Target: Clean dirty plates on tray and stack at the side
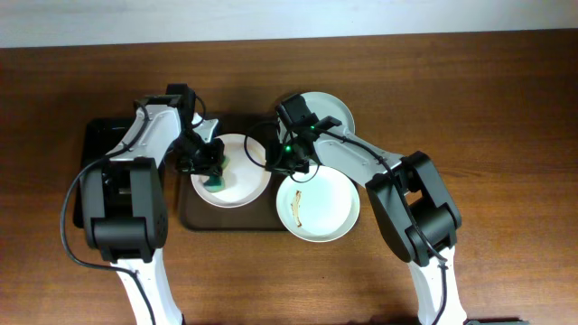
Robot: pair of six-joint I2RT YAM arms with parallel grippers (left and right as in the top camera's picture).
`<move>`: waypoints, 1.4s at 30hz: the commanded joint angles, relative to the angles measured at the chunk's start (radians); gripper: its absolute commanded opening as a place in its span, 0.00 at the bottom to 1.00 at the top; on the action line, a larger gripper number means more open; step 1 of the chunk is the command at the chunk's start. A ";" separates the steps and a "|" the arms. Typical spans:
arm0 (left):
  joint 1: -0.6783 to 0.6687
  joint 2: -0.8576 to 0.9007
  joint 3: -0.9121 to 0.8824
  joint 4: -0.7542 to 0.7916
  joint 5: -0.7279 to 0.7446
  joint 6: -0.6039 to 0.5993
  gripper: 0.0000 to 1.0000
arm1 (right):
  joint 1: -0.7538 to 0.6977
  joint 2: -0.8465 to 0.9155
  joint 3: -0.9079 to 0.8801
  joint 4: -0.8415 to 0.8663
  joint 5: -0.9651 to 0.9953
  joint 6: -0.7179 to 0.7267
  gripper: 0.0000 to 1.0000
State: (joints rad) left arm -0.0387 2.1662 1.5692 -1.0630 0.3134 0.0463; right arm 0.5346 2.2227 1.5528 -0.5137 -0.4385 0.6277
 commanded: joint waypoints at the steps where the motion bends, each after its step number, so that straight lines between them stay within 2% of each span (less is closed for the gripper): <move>1: 0.001 0.028 0.074 -0.034 0.073 0.060 0.00 | -0.003 0.011 -0.007 -0.018 0.027 0.005 0.22; 4: 0.001 0.028 0.111 -0.034 0.073 0.060 0.00 | -0.003 0.011 -0.007 -0.019 0.027 0.005 0.32; 6: 0.001 0.028 0.114 -0.031 0.073 0.056 0.00 | 0.002 0.011 -0.007 -0.025 0.028 0.005 0.31; 9: 0.003 0.028 0.114 -0.030 0.072 0.056 0.00 | 0.016 0.011 -0.007 -0.025 0.028 0.005 0.22; 12: 0.003 0.028 0.114 -0.019 0.073 0.048 0.00 | 0.032 0.011 -0.007 -0.021 0.036 0.006 0.04; 19: 0.005 0.026 0.176 -0.035 0.074 0.026 0.00 | 0.032 -0.008 0.014 -0.048 0.076 0.012 0.04; 31: 0.060 0.026 0.603 -0.271 0.076 0.026 0.00 | 0.039 -0.076 0.238 -0.366 0.383 -0.129 0.04; 36: 0.101 0.027 0.621 -0.277 0.075 0.011 0.00 | 0.062 -0.076 0.401 -0.531 0.553 -0.195 0.04; 42: 0.140 0.027 0.621 -0.274 0.072 0.011 0.00 | 0.104 -0.076 0.510 -0.637 0.734 -0.209 0.04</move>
State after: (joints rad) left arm 0.0818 2.1925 2.1731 -1.3380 0.3706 0.0639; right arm 0.6090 2.1925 2.0060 -1.1229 0.1402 0.4404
